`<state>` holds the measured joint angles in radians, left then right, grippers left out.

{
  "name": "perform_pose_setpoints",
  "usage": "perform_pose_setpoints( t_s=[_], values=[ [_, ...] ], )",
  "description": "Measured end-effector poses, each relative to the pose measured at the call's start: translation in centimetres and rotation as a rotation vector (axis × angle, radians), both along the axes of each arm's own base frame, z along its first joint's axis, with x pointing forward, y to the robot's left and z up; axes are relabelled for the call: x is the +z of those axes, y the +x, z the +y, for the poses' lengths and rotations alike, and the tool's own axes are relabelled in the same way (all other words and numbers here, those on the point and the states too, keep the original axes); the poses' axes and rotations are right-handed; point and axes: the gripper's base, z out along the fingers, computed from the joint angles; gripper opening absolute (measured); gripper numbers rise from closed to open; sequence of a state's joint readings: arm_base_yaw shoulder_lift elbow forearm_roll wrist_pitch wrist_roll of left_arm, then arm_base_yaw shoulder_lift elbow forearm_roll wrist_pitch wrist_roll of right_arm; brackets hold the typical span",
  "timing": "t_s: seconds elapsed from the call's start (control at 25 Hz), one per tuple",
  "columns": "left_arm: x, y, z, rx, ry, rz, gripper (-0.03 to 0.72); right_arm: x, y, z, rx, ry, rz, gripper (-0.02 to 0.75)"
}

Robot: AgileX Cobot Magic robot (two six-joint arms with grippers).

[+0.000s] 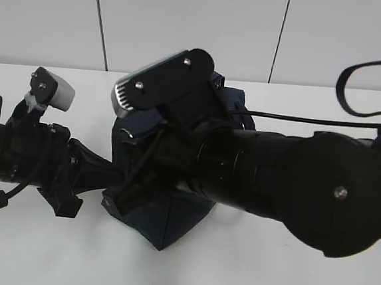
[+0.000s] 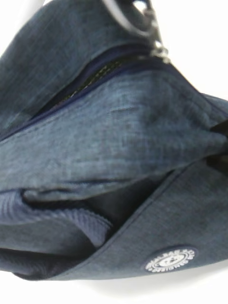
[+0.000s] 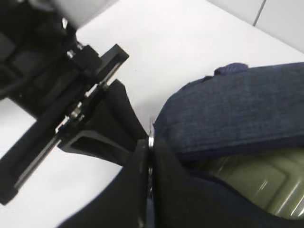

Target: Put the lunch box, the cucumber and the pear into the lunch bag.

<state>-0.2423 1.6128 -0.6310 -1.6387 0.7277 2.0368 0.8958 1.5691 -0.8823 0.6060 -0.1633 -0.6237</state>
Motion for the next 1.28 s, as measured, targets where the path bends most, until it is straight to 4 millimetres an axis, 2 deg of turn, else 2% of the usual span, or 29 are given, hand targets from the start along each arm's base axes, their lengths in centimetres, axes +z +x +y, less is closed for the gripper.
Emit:
perform_pose_setpoints(
  t_s=[0.24,0.4,0.6,0.76,0.96,1.08,1.12,1.28],
  values=[
    [0.0,0.0,0.0,0.0,-0.003,0.0,0.006,1.8,0.7,-0.4,-0.057,0.065,0.0,0.0],
    [0.0,0.0,0.0,0.002,-0.003,-0.001,0.004,3.1,2.6,-1.6,-0.193,0.169,0.057,0.0],
    [0.0,-0.1,-0.2,-0.004,-0.003,0.0,0.004,4.6,6.5,-5.3,-0.379,0.331,0.195,0.0],
    [0.1,-0.1,-0.3,-0.007,-0.007,0.0,0.004,5.0,9.4,-8.5,-0.452,0.423,0.296,0.0],
    [0.0,-0.1,-0.3,-0.013,-0.001,-0.001,0.003,4.2,13.7,-11.1,-0.532,0.544,0.414,0.0],
    [0.0,-0.1,-0.3,-0.016,0.002,-0.002,0.003,2.9,16.4,-12.0,-0.586,0.611,0.472,0.0],
    [0.0,-0.1,-0.3,-0.015,0.005,-0.003,0.003,2.0,17.3,-12.1,-0.604,0.638,0.505,0.017],
    [0.0,-0.1,-0.3,-0.015,0.007,-0.003,0.003,-0.7,20.5,-13.4,-0.663,0.751,0.609,0.0]
  ],
)
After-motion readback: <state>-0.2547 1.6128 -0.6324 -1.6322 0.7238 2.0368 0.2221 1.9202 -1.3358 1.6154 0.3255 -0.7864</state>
